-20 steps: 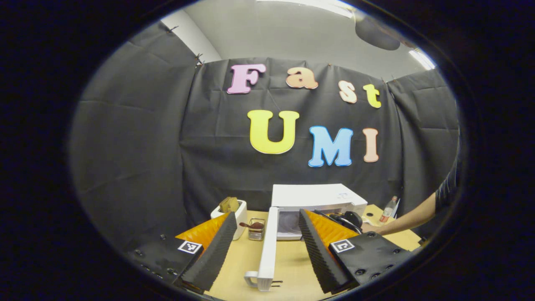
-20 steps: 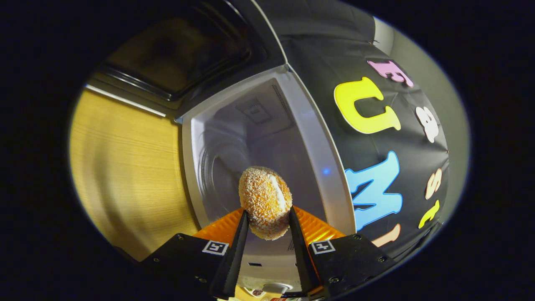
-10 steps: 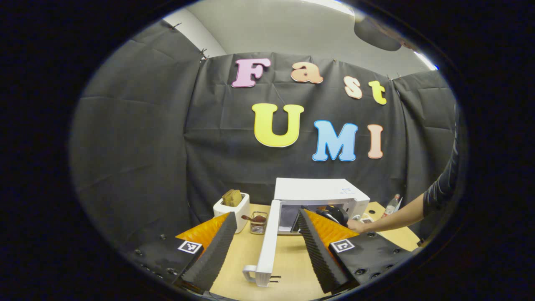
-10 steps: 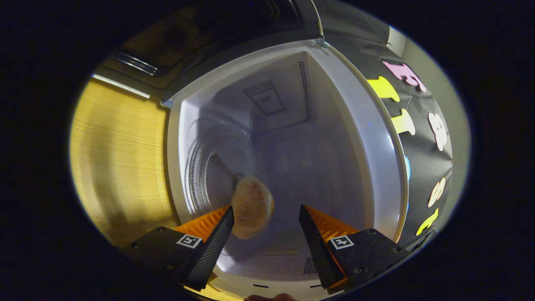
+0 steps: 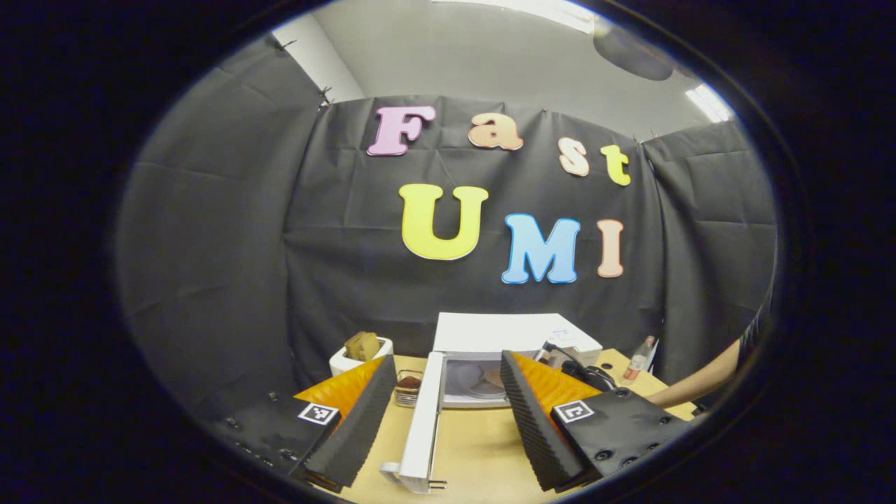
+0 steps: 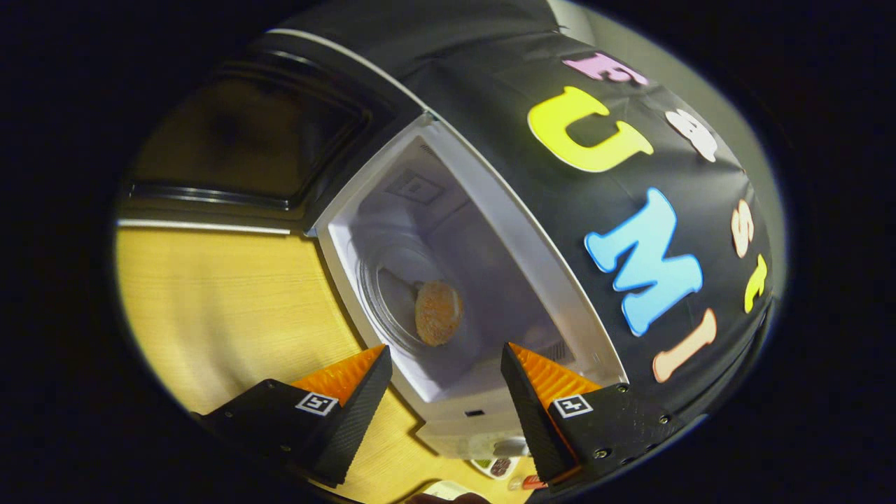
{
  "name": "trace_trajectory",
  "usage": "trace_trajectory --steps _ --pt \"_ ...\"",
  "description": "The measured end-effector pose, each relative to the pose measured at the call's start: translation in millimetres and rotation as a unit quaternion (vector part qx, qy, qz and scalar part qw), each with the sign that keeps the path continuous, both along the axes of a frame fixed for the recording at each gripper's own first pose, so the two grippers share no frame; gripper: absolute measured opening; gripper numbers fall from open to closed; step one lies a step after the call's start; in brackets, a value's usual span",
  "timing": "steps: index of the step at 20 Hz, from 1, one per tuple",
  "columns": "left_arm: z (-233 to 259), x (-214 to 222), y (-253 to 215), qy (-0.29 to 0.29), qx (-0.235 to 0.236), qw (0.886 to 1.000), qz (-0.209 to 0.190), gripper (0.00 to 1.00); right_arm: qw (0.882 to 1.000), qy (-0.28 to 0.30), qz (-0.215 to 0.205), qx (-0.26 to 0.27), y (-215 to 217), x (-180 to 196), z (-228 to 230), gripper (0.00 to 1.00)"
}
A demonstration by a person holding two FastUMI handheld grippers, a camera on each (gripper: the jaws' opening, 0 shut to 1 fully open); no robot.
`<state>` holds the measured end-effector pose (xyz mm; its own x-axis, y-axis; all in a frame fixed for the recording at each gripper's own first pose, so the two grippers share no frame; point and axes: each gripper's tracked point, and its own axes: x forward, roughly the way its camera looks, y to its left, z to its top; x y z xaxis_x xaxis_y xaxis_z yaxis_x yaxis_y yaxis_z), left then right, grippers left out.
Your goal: Open the microwave oven with the left hand, put the food in, and close the microwave oven.
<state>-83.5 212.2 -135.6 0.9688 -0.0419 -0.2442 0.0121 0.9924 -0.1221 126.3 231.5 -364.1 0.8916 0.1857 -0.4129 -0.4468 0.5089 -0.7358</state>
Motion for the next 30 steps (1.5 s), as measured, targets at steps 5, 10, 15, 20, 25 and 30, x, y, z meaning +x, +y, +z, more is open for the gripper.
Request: trace_trajectory --steps 5,10,15,20,25,30 --pt "-14 16 -36 0.000 0.013 0.999 -0.037 0.94 0.989 0.011 -0.062 0.133 -24 -48 54 0.95" --pt "-20 30 -68 0.000 0.035 0.997 -0.068 0.94 0.967 0.012 -0.123 0.222 -62 -68 104 0.95" --pt "-17 41 -95 -0.011 0.037 0.995 -0.088 0.94 0.948 0.002 -0.166 0.273 -96 -87 139 0.95" --pt "-10 48 -112 -0.029 0.062 0.993 -0.095 0.94 0.924 -0.043 -0.168 0.340 -108 -112 201 0.95" --pt "-3 53 -120 -0.046 0.043 0.994 -0.090 0.94 0.887 -0.063 -0.170 0.424 -108 -136 254 0.95" --pt "14 54 -94 -0.073 0.020 0.996 -0.048 0.97 0.890 -0.094 -0.162 0.416 -101 -147 268 0.95"
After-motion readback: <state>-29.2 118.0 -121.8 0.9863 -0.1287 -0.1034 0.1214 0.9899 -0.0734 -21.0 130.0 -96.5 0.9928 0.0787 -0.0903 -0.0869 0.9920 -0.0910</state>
